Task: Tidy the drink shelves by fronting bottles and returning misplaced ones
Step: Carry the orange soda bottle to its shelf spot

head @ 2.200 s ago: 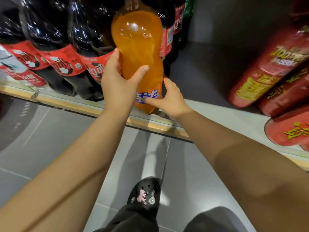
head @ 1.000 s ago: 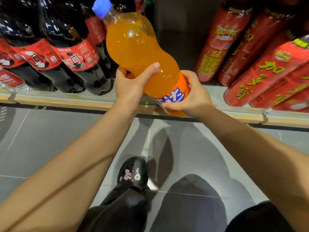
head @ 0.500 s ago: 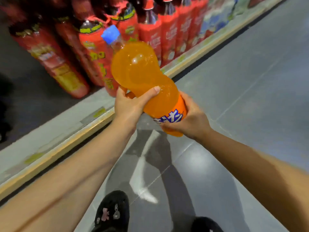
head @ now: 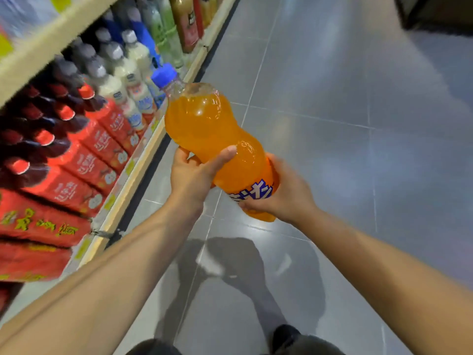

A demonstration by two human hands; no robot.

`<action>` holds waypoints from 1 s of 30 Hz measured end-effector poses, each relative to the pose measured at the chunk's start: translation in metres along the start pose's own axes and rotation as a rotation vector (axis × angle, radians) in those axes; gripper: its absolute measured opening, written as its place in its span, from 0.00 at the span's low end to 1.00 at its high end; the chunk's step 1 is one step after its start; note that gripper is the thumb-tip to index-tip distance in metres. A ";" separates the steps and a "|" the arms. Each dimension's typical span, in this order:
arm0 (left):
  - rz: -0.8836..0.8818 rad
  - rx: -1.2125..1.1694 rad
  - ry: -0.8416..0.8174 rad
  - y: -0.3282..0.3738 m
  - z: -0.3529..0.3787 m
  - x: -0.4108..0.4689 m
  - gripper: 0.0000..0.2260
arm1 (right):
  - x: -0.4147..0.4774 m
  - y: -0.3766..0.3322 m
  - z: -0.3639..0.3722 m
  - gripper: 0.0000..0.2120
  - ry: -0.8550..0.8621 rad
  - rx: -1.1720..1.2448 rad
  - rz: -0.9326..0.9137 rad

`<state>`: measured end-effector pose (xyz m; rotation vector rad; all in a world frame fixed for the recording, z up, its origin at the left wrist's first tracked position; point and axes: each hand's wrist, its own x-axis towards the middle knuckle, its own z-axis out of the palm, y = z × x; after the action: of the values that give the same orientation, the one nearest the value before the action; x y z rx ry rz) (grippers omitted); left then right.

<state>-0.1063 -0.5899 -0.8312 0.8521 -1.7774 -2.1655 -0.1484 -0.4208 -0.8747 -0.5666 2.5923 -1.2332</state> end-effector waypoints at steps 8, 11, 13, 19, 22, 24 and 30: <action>-0.077 0.098 -0.044 0.221 0.114 -0.027 0.31 | 0.027 -0.124 -0.200 0.48 -0.026 0.091 0.147; -0.075 0.081 -0.054 0.304 0.159 -0.032 0.30 | 0.045 -0.170 -0.278 0.47 -0.003 0.111 0.161; -0.061 0.067 -0.067 0.350 0.183 -0.033 0.31 | 0.060 -0.196 -0.322 0.47 0.016 0.108 0.153; 0.030 -0.029 -0.070 0.455 0.232 -0.007 0.23 | 0.130 -0.265 -0.422 0.47 0.039 0.003 0.081; 0.084 -0.066 -0.102 0.492 0.250 0.028 0.23 | 0.177 -0.281 -0.442 0.47 0.099 -0.040 0.037; 0.098 -0.075 -0.127 0.512 0.259 0.055 0.23 | 0.209 -0.287 -0.450 0.47 0.130 -0.056 0.045; 0.119 -0.045 -0.165 0.550 0.294 0.141 0.26 | 0.295 -0.287 -0.473 0.48 0.184 -0.085 0.069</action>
<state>-0.4895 -0.5556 -0.3207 0.5566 -1.7956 -2.2448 -0.5095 -0.3829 -0.3636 -0.3915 2.8017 -1.2106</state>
